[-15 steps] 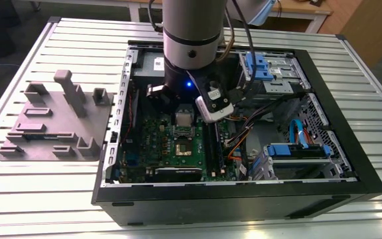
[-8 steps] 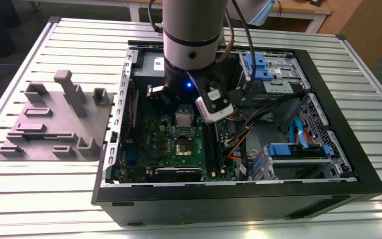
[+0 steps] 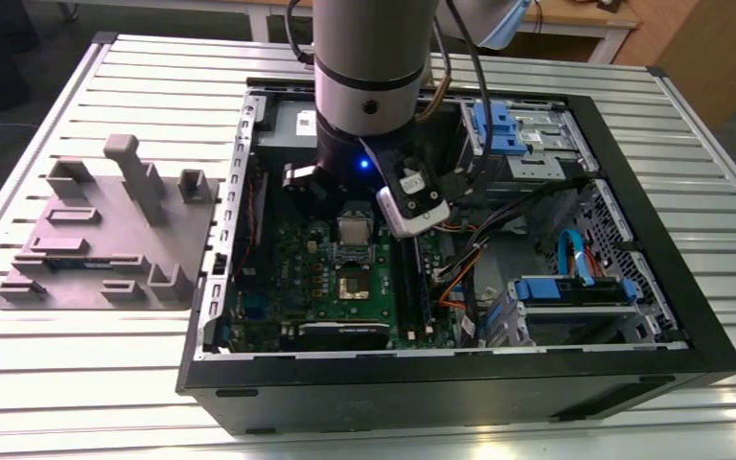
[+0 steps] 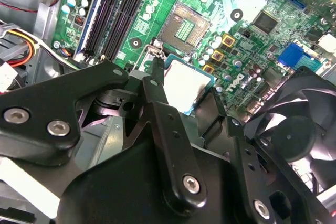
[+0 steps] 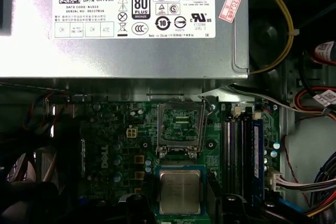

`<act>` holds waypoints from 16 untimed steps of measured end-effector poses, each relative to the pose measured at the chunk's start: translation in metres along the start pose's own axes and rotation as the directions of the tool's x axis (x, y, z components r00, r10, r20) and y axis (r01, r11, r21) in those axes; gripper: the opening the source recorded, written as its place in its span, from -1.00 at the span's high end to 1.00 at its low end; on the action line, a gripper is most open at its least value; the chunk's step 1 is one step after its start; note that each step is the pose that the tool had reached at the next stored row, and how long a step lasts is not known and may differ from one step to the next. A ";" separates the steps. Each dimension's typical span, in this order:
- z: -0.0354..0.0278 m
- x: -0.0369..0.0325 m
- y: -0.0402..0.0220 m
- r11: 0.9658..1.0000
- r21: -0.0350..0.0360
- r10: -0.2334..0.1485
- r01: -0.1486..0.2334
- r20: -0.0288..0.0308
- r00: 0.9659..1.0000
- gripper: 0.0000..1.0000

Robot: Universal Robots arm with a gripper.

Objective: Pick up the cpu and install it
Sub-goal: 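Place the cpu into insertion slot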

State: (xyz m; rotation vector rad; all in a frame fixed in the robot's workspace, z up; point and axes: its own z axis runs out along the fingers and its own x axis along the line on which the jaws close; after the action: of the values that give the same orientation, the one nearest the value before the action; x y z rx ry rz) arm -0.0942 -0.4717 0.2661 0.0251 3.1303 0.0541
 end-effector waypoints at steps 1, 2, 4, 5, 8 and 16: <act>0.0005 0.0000 0.0000 1.000 0.000 0.000 0.000 0.000 1.000 0.06; 0.0013 0.0000 0.0000 1.000 0.000 0.000 0.000 0.000 1.000 0.06; 0.0045 0.0000 -0.0002 1.000 0.000 0.000 0.000 0.000 1.000 0.06; 0.0062 0.0001 -0.0002 1.000 0.000 0.000 0.000 0.000 1.000 0.06; 0.0116 0.0001 -0.0004 1.000 0.000 0.000 0.000 0.000 1.000 0.06; 0.0261 0.0003 -0.0009 1.000 0.000 0.000 0.000 0.000 1.000 0.06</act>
State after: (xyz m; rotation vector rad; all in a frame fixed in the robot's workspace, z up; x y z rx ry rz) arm -0.0942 -0.4718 0.2399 0.0253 3.1303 0.0540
